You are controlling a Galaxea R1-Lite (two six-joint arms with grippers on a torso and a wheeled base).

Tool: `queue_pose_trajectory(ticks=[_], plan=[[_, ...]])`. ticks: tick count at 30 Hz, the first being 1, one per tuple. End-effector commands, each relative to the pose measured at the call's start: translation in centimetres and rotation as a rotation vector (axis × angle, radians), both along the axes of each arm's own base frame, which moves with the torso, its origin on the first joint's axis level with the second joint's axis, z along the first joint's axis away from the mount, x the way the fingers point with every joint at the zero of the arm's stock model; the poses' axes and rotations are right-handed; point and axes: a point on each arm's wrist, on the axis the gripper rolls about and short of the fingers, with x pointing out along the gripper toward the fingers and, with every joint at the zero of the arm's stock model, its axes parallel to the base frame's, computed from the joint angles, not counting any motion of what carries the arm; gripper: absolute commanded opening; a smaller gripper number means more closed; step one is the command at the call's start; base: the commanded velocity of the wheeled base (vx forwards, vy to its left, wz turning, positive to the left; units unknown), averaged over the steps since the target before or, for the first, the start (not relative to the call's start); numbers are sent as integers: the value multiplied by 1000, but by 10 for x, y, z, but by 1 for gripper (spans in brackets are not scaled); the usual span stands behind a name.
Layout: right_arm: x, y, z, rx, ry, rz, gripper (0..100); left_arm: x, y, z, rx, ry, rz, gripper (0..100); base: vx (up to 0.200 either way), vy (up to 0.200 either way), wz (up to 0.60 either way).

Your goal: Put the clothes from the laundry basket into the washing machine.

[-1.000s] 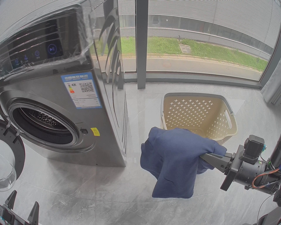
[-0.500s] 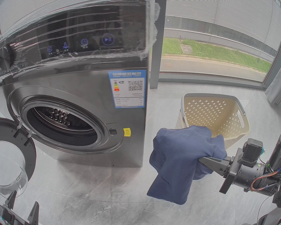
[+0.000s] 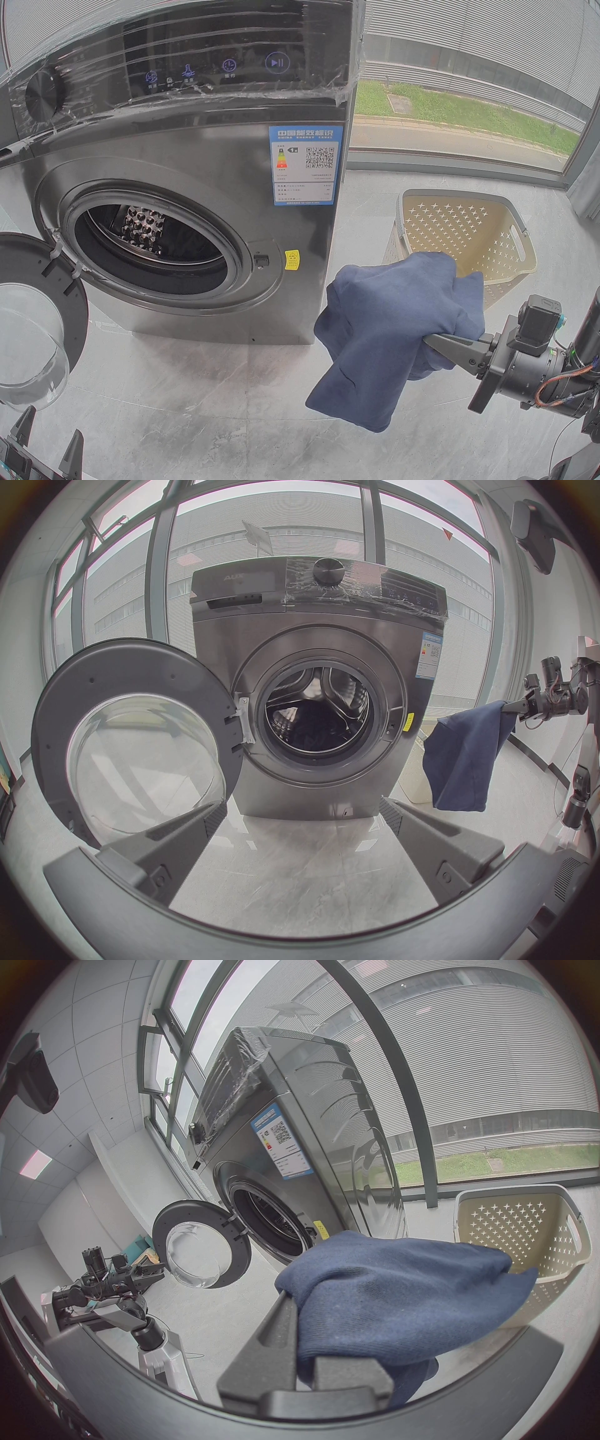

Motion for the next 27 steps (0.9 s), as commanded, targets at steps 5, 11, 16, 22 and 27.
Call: queue_pose_trajectory(ticks=[5,11,16,22,27], plan=[[0,0,0,-1,1,1,0,0,0,-3,-1,-5,0,100,-200,0,0],[0,0,-1,-1,3,1,0,0,0,-3,-1,-5,0,100,-67,0,0],[0,0,-1,-1,3,1,0,0,0,-3,-1,-5,0,100,0,40,0],[1,1,-1,-3,5,1,0,0,0,-3,-2,-5,0,100,0,200,0],[1,2,-2,-7,10,2,0,0,0,-3,-2,-5,0,100,0,200,0]])
